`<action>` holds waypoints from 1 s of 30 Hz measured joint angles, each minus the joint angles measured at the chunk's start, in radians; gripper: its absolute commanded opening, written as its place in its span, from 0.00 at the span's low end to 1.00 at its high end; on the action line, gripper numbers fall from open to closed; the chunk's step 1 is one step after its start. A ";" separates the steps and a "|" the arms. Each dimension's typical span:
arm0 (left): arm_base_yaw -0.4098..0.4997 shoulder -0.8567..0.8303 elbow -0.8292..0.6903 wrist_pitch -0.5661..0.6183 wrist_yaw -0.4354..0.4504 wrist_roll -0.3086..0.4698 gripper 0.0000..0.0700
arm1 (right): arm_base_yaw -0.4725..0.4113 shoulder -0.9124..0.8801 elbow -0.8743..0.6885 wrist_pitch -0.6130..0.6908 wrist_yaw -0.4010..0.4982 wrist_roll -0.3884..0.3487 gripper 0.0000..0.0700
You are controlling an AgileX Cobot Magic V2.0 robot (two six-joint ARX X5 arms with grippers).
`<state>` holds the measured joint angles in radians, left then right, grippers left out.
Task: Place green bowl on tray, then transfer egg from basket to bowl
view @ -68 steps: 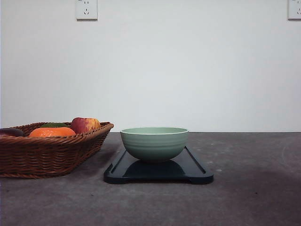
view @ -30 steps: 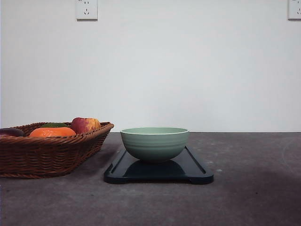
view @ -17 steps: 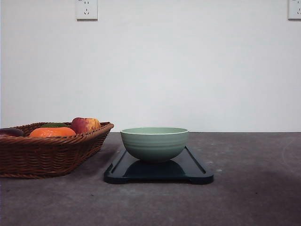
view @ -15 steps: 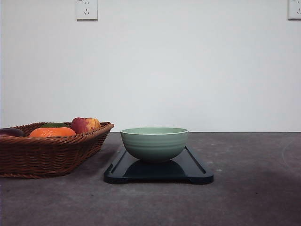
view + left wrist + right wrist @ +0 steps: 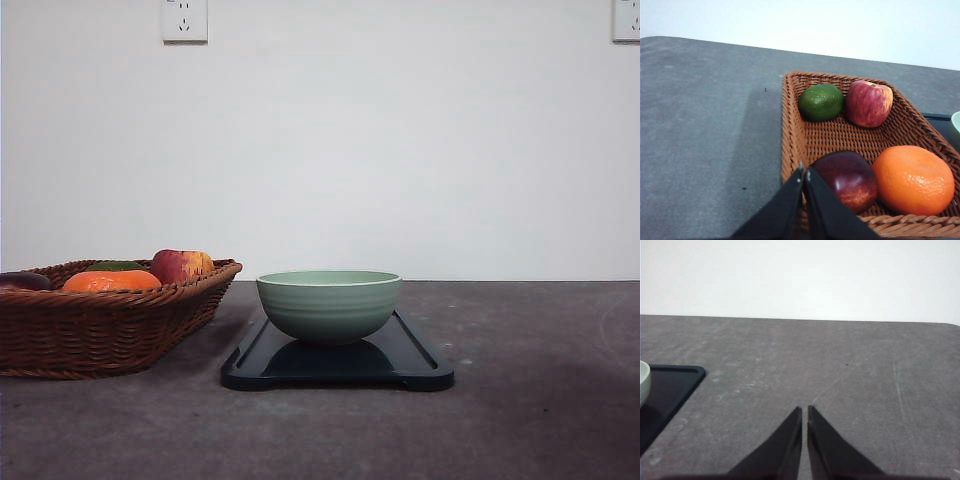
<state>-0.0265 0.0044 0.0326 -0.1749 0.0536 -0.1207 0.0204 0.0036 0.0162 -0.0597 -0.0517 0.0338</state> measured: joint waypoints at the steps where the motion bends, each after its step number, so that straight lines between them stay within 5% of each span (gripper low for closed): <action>1: 0.000 0.000 0.000 0.000 0.000 0.000 0.00 | 0.000 0.000 0.000 0.000 0.000 0.000 0.02; 30: 0.000 0.000 0.000 0.000 0.000 0.000 0.00 | 0.000 0.000 0.000 0.000 0.000 0.000 0.02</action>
<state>-0.0265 0.0044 0.0326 -0.1749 0.0536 -0.1207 0.0204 0.0036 0.0162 -0.0593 -0.0517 0.0338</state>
